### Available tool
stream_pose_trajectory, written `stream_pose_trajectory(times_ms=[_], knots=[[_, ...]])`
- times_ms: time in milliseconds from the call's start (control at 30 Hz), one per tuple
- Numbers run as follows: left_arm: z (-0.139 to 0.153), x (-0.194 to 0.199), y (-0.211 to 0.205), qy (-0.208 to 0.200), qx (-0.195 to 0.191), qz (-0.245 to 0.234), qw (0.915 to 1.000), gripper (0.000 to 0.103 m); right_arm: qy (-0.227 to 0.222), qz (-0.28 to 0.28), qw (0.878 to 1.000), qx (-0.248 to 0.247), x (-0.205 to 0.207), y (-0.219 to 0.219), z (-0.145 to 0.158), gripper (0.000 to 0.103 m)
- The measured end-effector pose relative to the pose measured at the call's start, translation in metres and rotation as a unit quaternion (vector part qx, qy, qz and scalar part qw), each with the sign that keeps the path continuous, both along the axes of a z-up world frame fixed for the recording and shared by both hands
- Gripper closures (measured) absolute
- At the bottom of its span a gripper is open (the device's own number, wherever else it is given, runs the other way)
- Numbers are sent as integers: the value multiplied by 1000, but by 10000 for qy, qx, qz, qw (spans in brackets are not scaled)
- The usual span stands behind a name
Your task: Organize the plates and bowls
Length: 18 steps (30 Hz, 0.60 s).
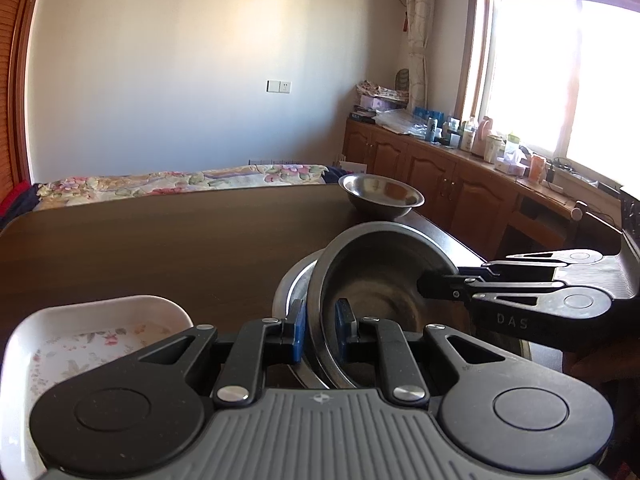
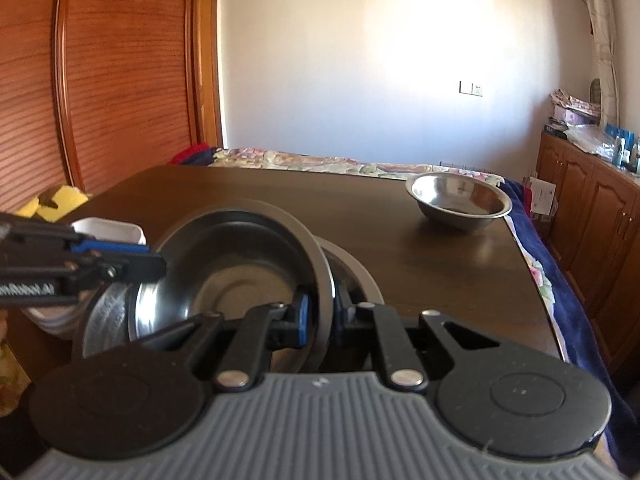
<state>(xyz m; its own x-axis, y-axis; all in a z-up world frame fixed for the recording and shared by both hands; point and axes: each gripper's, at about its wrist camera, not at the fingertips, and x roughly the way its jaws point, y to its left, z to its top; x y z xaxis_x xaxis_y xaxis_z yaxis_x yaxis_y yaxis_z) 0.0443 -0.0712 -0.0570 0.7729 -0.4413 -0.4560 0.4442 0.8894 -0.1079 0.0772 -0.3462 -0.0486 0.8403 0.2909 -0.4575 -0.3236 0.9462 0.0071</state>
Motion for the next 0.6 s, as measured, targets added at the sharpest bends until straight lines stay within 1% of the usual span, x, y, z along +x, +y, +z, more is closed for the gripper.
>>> stream_pose_trajectory(times_ms=[67, 200, 467, 600], knots=[[3, -5, 3, -90, -32, 0, 10000, 86, 2, 1, 10000, -60, 0, 1, 0, 90], [8, -8, 7, -136, -95, -1, 9999, 86, -11, -27, 9999, -107, 0, 3, 2, 91], [7, -10, 5, -114, -129, -21, 9999, 86, -23, -32, 9999, -152, -2, 5, 3, 90], [7, -7, 8, -97, -136, -14, 9999, 86, -64, -60, 9999, -61, -2, 2, 5, 89]])
